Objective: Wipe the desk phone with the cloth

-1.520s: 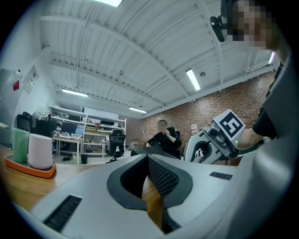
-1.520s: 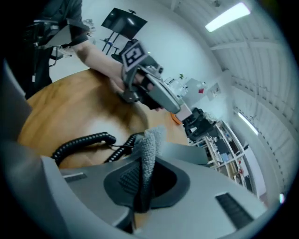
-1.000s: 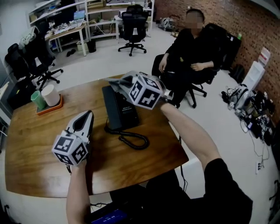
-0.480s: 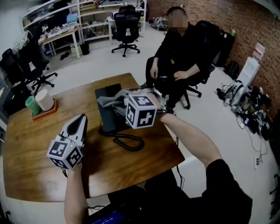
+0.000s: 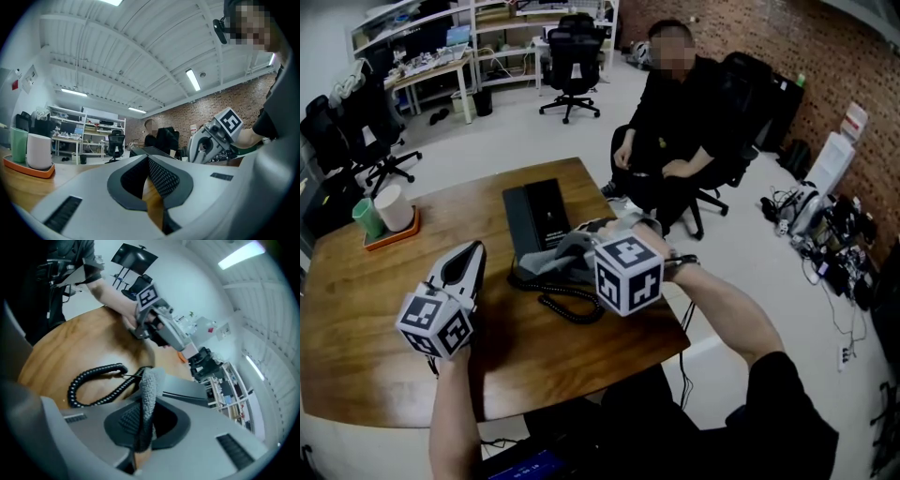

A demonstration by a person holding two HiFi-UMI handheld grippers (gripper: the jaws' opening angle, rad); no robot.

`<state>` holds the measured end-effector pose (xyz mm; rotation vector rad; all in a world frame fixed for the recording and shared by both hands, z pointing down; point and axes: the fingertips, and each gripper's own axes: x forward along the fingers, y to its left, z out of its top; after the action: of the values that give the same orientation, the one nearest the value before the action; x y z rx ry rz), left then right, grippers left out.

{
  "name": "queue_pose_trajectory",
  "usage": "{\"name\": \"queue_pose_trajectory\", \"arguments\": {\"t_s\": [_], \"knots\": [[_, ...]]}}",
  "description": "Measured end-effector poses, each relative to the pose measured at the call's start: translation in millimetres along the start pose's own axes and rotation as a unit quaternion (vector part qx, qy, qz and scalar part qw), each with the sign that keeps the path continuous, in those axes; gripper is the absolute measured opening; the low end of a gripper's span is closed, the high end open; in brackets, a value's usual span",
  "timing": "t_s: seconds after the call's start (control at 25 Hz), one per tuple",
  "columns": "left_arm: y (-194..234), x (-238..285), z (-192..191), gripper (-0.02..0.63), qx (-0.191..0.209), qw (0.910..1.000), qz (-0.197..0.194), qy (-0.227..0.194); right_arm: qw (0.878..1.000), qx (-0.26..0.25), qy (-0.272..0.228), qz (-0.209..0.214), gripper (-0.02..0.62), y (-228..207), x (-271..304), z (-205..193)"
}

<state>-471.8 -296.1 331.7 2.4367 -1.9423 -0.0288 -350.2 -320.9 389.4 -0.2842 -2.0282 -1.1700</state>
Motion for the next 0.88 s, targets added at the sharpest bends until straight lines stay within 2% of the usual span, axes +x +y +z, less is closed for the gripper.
{"name": "queue_pose_trajectory", "arguments": {"t_s": [0.12,0.24,0.36,0.48,0.56,0.72,0.88], "knots": [[3.1,0.3,-1.0,-0.008,0.0,1.0,0.0,0.0,0.992,0.086,-0.028,-0.086,0.026,-66.7,-1.1,-9.6],[5.8,2.5,-2.5,-0.008,-0.003,1.0,0.0,-0.002,0.971,0.17,-0.029,-0.167,0.026,-132.9,8.7,-29.9],[4.4,2.2,-4.4,-0.008,-0.007,1.0,0.001,0.0,0.957,0.211,-0.002,-0.197,0.026,-165.3,27.6,-52.2],[4.2,-2.7,-6.5,-0.008,-0.008,1.0,0.005,0.001,0.958,0.214,0.014,-0.188,0.025,-163.6,44.5,-60.8],[3.7,-2.7,-5.5,-0.008,-0.004,1.0,0.002,0.001,0.965,0.194,0.012,-0.177,0.026,-150.5,41.7,-54.6],[3.7,-1.4,-3.9,-0.008,0.0,1.0,0.0,-0.002,0.985,0.108,0.008,-0.131,0.025,-100.3,31.6,-32.1],[3.9,1.5,-1.9,-0.008,0.001,1.0,-0.002,-0.005,0.997,0.037,0.005,-0.069,0.026,-39.6,19.0,-16.9]]}}
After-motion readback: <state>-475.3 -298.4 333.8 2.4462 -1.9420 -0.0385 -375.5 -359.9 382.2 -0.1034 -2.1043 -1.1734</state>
